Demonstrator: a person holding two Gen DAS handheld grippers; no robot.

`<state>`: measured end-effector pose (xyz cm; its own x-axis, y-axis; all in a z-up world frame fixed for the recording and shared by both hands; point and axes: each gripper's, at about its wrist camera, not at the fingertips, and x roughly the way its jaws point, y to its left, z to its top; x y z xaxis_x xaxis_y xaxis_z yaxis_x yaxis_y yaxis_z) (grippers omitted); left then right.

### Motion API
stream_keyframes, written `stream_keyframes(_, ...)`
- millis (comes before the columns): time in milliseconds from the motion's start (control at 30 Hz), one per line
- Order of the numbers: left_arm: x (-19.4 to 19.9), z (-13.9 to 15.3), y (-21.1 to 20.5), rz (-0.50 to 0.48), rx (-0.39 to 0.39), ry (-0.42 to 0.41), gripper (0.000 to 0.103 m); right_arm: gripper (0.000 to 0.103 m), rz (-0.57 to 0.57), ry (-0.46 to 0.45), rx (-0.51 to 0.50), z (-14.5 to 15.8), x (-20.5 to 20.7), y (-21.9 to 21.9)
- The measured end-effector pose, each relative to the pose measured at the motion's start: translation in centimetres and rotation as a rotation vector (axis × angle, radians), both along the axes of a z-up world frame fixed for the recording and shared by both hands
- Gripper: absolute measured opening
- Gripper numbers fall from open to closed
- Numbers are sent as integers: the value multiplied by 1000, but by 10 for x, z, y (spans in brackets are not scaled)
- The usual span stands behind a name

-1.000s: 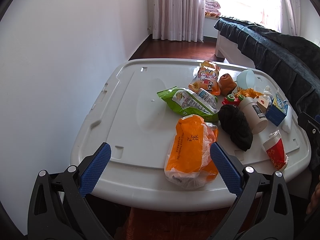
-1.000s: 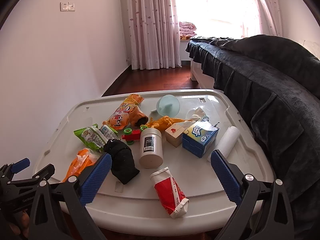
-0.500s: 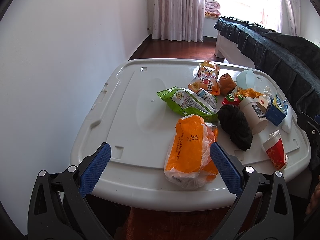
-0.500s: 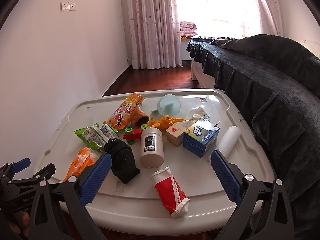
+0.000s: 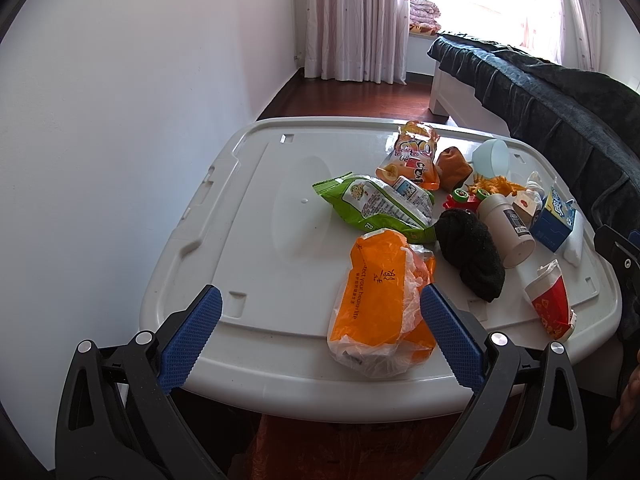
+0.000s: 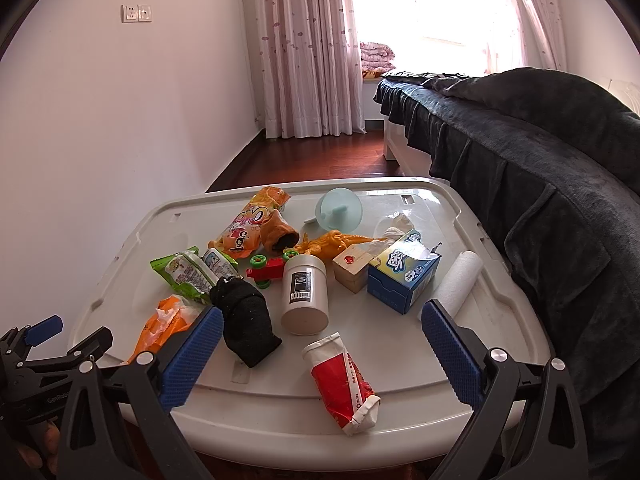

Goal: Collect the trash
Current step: 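Grasp the orange bread bag with the left tool while the right tool grasps the red-white toothpaste box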

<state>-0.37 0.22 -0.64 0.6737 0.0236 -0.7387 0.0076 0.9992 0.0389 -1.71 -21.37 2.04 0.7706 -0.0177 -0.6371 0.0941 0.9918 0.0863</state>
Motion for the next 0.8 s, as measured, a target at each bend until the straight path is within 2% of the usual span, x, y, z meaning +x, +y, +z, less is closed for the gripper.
stream_keyframes(300,-2,-1,12,-8,-1,-3,97,98,-12,-16,0,4,-2,-2)
stream_keyframes(400,-7,-10,25,-37,5,21,97,98,-23,-31,1,10,-6,-8)
stream_keyframes(500,-7,-22,25,-65,-17,83,97,98,-30,-40,48,16,-9,-20)
stream_keyframes(633,4,-29,-4,-119,-48,105,97,98,-33,-57,87,24,-13,-29)
stream_keyframes(800,26,-47,-39,-147,-49,123,96,98,-44,-73,37,26,-19,-37)
